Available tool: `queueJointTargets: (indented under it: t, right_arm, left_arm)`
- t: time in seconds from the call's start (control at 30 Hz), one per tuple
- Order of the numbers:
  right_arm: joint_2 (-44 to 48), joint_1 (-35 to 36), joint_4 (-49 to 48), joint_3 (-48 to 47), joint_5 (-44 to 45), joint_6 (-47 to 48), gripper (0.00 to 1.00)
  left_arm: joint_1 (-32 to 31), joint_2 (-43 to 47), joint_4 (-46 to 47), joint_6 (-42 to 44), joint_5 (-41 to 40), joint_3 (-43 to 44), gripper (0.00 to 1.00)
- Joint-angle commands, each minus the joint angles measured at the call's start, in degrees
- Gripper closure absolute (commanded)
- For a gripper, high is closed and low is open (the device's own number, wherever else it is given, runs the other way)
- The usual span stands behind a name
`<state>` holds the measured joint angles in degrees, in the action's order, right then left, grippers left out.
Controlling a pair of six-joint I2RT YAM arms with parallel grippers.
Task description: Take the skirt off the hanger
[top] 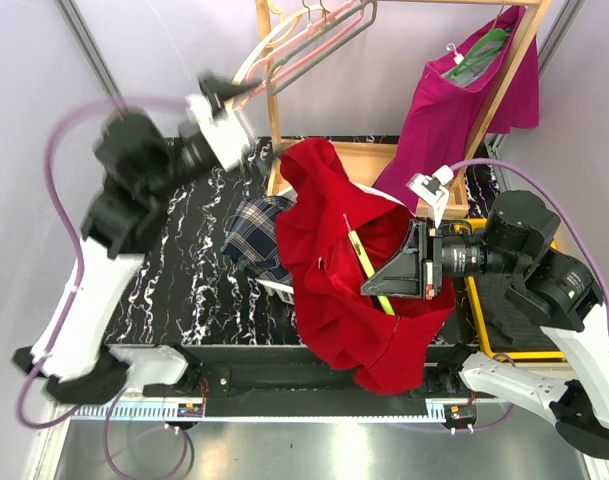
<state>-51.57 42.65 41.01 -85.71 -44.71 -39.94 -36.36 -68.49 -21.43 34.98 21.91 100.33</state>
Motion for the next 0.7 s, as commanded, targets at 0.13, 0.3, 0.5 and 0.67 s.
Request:
queueJointTargets:
  t: [0.13,0.3,0.5,0.67]
  right_arm:
    - [0.51,0.24,-5.16,-5.42,-4.86,-0.57,1.0]
    - [-0.55,0.32,-6.29,-7.28,-6.44,-1.97,1.0]
    - [-2.48,0.32,-10.42,-9.38,-8.72,-4.52,1.0]
    - [-2.83,0.24,-12.01,-9.74,-9.26,-6.19,1.0]
  left_arm:
    - [17.11,-18.26,-13.02,-33.47,43.72,33.36,0.16]
    - [17.29,-14.75,-7.15,-45.21,58.64,25.1,0.31]
    - [17.81,-9.03,23.72,-64.25,63.52,5.77,0.41]
    - [17.81,-10.87,23.63,-61.88,61.24,6.71,0.41]
